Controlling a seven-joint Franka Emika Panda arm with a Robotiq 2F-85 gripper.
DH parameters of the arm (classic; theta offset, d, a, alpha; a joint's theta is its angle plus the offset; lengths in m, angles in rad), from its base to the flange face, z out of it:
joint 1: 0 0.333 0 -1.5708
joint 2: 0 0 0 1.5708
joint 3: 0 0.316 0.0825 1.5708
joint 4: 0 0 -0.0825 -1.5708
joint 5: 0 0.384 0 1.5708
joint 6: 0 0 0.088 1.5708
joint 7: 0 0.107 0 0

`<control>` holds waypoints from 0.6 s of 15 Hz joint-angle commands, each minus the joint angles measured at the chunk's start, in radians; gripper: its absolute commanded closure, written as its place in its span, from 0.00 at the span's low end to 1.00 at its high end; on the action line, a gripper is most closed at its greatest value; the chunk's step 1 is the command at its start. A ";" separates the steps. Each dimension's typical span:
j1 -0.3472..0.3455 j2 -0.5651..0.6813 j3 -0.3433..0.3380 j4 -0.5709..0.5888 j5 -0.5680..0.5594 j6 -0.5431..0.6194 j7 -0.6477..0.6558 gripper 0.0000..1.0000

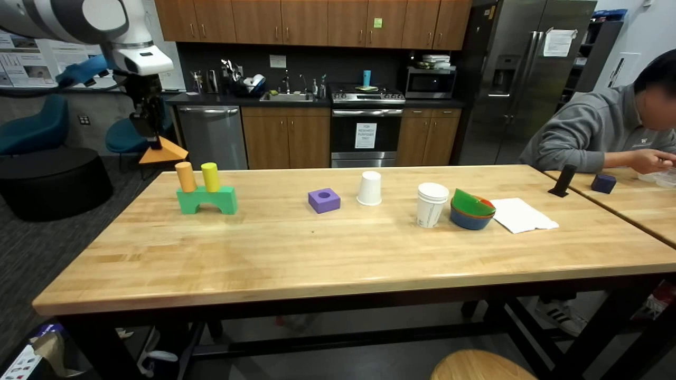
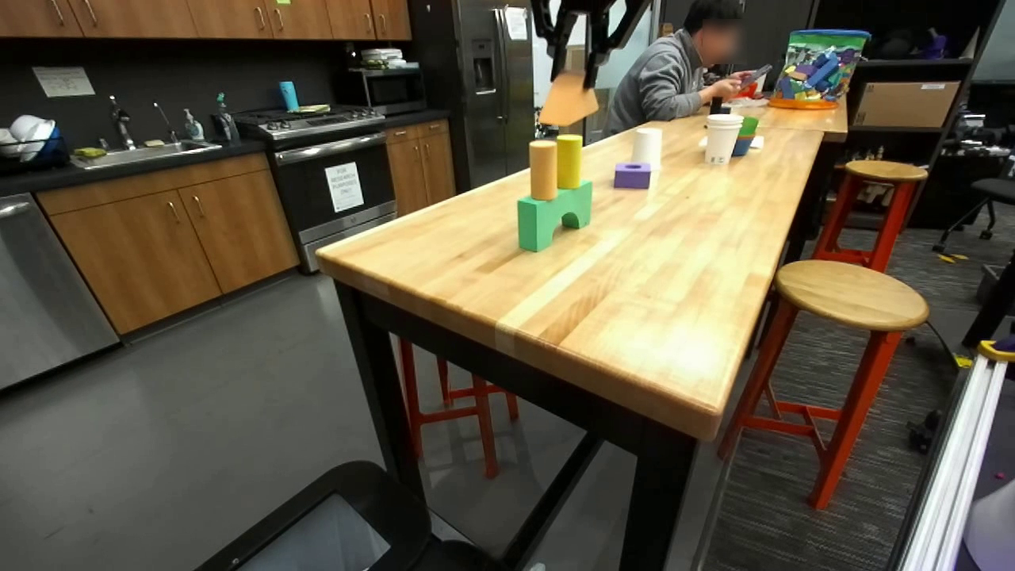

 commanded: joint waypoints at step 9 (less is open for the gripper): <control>0.015 0.021 -0.010 0.038 -0.005 -0.013 0.013 0.84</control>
